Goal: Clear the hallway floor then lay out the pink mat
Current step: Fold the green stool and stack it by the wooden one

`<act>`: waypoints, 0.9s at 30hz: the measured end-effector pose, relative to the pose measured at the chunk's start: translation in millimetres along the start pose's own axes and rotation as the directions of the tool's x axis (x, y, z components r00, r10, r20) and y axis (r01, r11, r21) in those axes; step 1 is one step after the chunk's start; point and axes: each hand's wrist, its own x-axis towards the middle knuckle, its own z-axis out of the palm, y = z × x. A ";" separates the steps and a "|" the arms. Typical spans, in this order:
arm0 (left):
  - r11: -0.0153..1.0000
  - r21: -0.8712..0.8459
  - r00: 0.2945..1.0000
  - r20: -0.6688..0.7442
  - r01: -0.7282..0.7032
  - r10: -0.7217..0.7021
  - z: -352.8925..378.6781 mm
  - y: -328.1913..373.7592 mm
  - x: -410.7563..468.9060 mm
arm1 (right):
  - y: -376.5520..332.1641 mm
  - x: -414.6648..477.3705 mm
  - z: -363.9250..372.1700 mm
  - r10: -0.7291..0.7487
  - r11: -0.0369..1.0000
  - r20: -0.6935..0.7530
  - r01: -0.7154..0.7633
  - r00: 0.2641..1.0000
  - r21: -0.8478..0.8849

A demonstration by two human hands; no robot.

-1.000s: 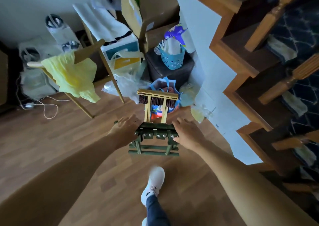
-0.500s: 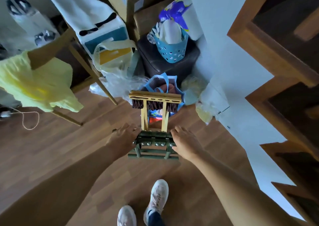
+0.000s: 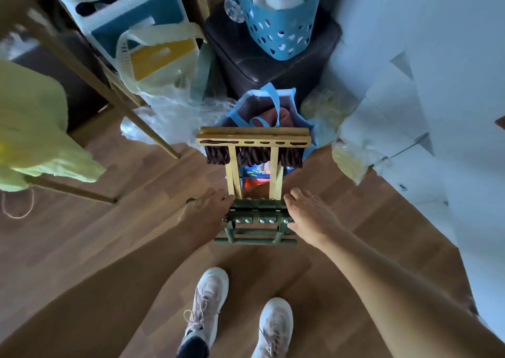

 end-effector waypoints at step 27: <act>0.988 -0.146 0.996 -0.083 -0.057 0.045 66.7 -74.1 145.4 | 6.8 137.0 61.6 0.291 0.957 -0.087 -0.287 0.953 0.050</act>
